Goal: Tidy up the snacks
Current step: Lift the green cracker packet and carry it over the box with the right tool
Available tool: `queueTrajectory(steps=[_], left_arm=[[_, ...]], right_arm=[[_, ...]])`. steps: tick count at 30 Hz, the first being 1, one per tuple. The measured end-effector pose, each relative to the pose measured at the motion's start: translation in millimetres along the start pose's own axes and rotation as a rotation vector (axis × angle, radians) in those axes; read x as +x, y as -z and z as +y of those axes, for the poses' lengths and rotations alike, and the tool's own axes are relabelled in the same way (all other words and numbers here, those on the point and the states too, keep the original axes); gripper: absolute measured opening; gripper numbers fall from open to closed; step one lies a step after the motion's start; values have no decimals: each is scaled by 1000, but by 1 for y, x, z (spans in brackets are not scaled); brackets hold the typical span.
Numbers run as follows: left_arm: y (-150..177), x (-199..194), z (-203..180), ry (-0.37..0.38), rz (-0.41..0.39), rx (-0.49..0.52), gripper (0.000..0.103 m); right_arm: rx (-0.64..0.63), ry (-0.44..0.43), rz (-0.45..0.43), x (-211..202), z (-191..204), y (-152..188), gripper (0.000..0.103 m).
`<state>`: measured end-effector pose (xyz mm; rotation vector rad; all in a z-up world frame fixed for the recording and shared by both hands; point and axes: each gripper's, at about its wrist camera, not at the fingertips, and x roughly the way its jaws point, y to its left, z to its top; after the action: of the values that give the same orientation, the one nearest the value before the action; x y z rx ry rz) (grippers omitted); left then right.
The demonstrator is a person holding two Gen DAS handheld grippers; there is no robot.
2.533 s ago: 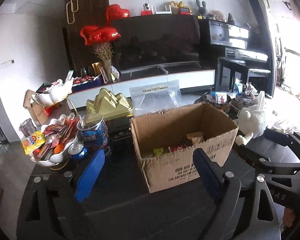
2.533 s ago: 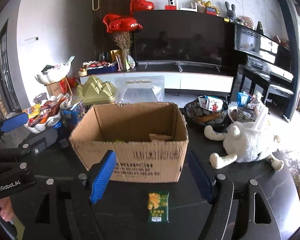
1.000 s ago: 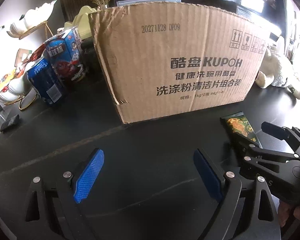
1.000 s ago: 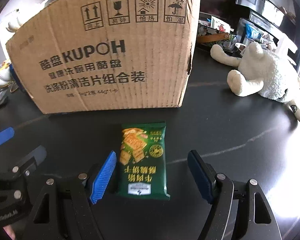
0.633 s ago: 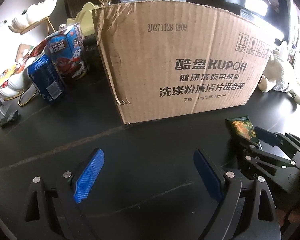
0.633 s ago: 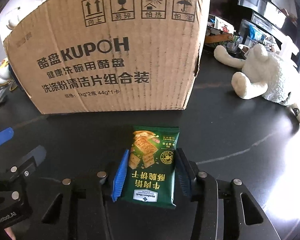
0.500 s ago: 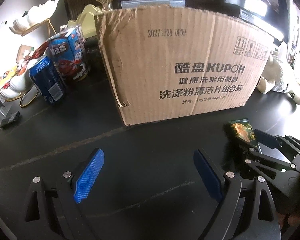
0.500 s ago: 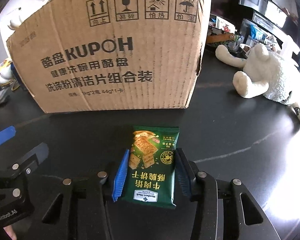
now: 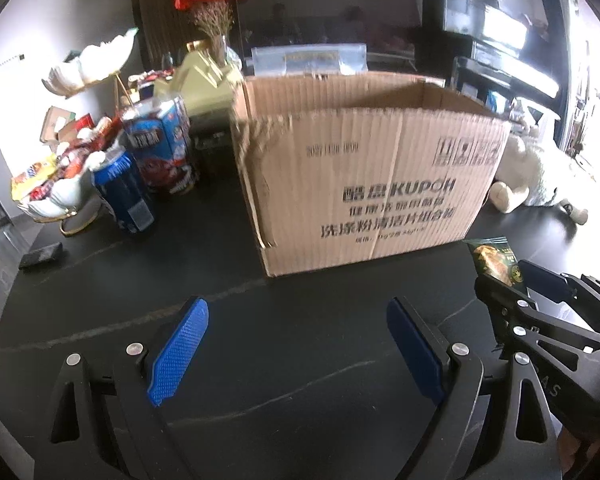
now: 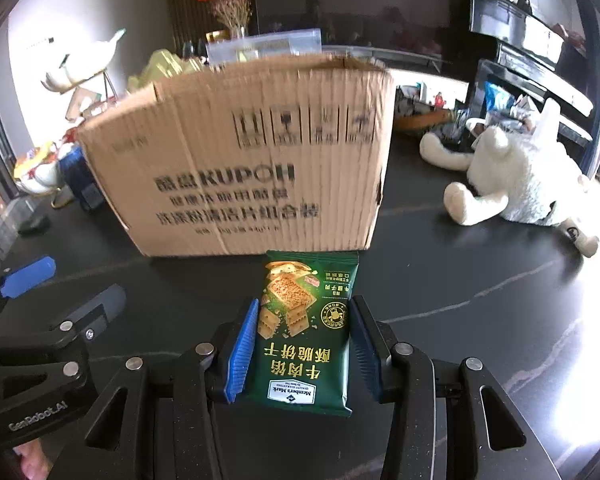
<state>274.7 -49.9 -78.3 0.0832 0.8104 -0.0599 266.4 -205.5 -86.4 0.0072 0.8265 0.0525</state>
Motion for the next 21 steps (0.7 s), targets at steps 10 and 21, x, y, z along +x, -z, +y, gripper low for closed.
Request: queueTrajectory(steps=[10,21], left_arm=[[-14,-44,8,1,-86,0,94],[-47,-80,25,-15,-172,20,99]], right_arm=[[11,-9,-87,-39,1,-17,47],[-17,-7,-177,-69,14,-53,47]])
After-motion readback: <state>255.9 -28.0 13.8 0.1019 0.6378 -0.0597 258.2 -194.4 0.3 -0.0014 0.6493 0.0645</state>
